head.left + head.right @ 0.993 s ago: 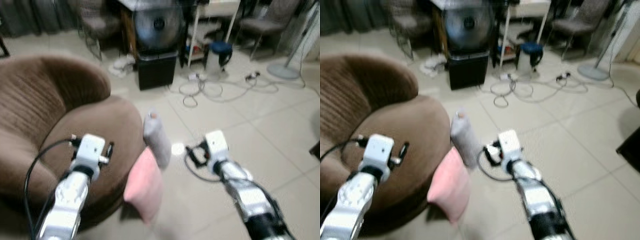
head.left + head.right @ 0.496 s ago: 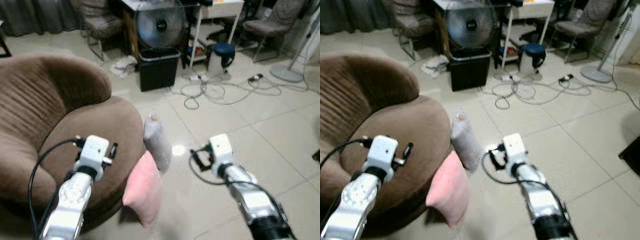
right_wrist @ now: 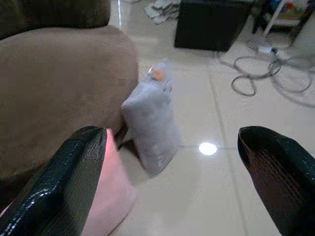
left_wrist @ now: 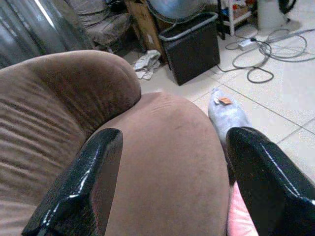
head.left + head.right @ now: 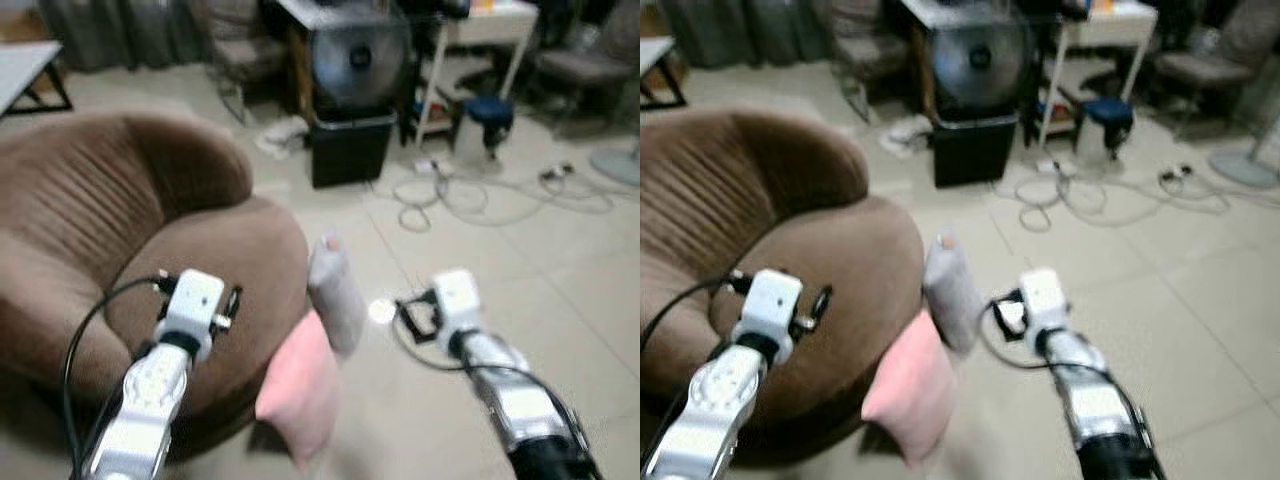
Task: Move the pillow to the sofa from floor
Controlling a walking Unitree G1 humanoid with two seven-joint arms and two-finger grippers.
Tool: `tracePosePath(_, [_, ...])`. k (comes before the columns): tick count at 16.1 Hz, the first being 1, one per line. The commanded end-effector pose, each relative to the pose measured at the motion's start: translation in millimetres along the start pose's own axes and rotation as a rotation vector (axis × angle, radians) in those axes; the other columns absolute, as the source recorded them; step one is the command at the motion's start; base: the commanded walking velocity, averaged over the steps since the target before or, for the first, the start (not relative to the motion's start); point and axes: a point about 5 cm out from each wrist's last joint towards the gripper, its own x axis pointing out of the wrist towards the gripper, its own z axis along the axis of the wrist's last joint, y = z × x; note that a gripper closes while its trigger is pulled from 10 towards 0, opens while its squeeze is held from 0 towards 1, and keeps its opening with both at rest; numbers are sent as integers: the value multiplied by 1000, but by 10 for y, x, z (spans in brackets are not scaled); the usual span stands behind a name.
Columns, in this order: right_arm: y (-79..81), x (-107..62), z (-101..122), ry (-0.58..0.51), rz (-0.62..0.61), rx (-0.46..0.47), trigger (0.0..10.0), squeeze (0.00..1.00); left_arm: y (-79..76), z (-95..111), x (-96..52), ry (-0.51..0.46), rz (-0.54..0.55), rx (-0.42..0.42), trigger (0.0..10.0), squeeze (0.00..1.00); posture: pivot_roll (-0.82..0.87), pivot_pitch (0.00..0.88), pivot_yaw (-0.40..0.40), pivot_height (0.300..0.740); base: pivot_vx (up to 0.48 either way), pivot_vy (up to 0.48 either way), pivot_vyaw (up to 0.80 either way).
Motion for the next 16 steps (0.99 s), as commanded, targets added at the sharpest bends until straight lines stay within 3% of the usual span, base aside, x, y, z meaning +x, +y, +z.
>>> tracePosePath(1, [104, 38, 61, -25, 30, 9, 10000, 0, 45, 0, -2, 1, 6, 6, 10000, 0, 133, 0, -8, 740, 292, 0, 0])
tracePosePath(14, [132, 53, 26, -15, 24, 3, 10000, 0, 56, -6, 8, 0, -6, 15, 10000, 0, 129, 0, 4, 740, 291, 0, 0])
tracePosePath(16, [134, 49, 31, -23, 11, 19, 10000, 0, 55, -11, 18, 2, -3, 25, 10000, 0, 128, 0, 6, 740, 0, 0, 0])
